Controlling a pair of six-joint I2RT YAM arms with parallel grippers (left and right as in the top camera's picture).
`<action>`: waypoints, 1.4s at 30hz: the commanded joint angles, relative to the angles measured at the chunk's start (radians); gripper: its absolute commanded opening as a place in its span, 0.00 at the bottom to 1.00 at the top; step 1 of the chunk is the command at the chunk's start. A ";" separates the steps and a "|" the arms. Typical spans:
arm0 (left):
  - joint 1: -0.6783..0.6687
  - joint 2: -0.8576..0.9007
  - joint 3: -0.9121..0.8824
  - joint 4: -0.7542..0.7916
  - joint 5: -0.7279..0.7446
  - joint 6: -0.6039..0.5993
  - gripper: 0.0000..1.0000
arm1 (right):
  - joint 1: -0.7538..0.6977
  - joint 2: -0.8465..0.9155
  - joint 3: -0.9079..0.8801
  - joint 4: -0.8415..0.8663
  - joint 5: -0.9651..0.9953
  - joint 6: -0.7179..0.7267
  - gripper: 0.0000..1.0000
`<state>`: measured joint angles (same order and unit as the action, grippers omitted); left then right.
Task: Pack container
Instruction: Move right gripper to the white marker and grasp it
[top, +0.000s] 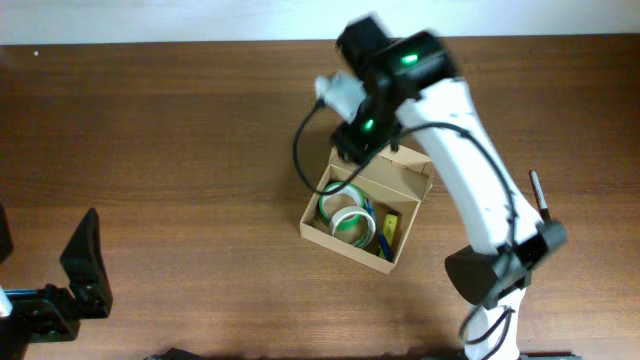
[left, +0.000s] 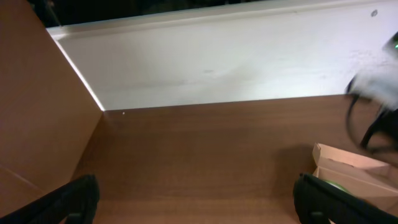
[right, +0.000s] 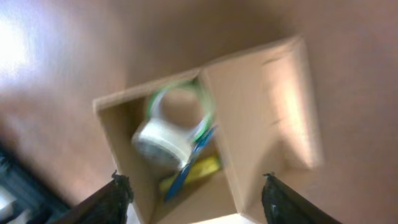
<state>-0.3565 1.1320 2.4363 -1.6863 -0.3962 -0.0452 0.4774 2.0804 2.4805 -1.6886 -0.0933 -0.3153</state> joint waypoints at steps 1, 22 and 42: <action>0.006 0.000 -0.002 0.000 0.007 0.019 1.00 | -0.107 -0.014 0.208 -0.010 0.109 0.103 0.74; 0.006 0.000 -0.002 0.000 0.007 0.019 1.00 | -0.925 -0.013 -0.515 0.208 0.120 0.161 0.81; 0.006 0.000 -0.002 0.000 0.003 0.047 1.00 | -0.962 -0.013 -0.995 0.677 0.187 -0.177 0.53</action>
<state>-0.3565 1.1320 2.4363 -1.6871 -0.3962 -0.0189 -0.4801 2.0678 1.5108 -1.0389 0.0456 -0.4274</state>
